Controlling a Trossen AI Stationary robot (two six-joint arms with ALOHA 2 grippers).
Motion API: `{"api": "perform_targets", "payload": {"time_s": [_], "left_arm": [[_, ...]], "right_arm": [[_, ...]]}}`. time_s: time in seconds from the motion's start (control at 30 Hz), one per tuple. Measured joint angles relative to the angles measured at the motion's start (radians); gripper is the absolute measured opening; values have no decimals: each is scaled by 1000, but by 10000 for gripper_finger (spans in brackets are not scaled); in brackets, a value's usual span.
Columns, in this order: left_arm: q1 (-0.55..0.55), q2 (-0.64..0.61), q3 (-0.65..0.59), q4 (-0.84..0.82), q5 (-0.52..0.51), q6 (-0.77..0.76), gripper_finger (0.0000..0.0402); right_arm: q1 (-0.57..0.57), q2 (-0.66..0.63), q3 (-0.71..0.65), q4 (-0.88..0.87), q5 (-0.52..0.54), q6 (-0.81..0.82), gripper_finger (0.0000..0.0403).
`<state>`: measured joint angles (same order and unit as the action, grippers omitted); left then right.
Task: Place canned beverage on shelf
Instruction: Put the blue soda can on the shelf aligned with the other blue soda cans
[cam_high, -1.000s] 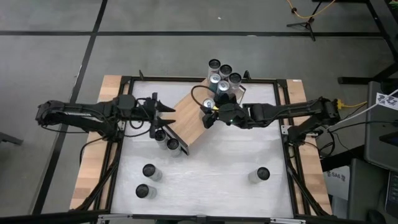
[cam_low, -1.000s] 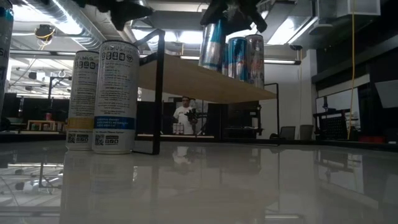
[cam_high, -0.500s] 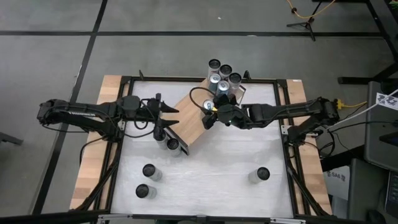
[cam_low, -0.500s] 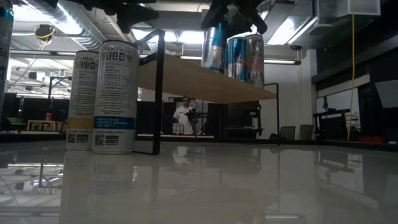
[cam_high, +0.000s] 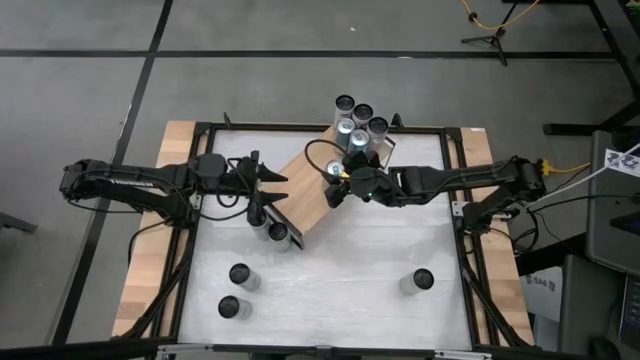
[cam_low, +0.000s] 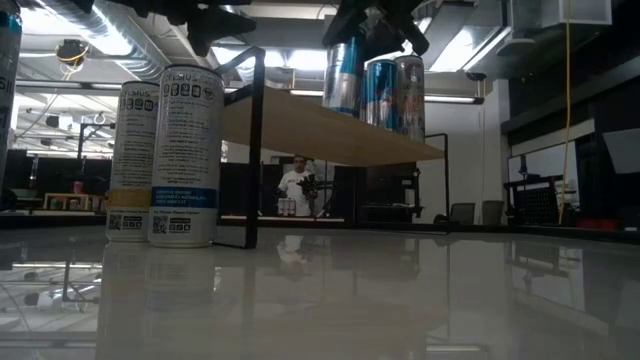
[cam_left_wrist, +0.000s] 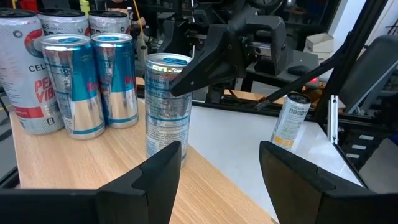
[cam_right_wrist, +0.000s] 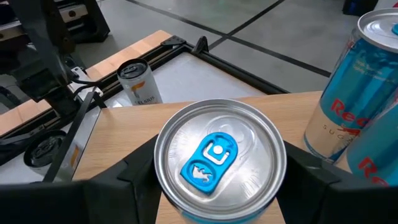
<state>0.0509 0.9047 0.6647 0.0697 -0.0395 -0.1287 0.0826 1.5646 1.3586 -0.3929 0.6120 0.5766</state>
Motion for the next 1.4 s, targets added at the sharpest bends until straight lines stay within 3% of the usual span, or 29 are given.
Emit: {"api": "perform_targets", "payload": {"time_s": [0.13, 0.4, 0.53, 0.87, 1.03, 1.4], "left_arm": [[0, 0, 0, 0, 0, 0, 210], [0, 0, 0, 0, 0, 0, 210], [0, 0, 0, -1, 0, 0, 210], [0, 0, 0, -1, 0, 0, 210], [0, 0, 0, -1, 0, 0, 210], [0, 0, 0, -1, 0, 0, 210]], "right_arm": [[0, 0, 0, 0, -3, -4, 241], [0, 0, 0, 0, -6, -5, 315], [0, 0, 0, 0, -5, -5, 334], [0, 0, 34, -2, -6, -44, 335], [0, 0, 92, -27, -73, -117, 335], [2, 0, 254, -141, -116, -400, 336]]}}
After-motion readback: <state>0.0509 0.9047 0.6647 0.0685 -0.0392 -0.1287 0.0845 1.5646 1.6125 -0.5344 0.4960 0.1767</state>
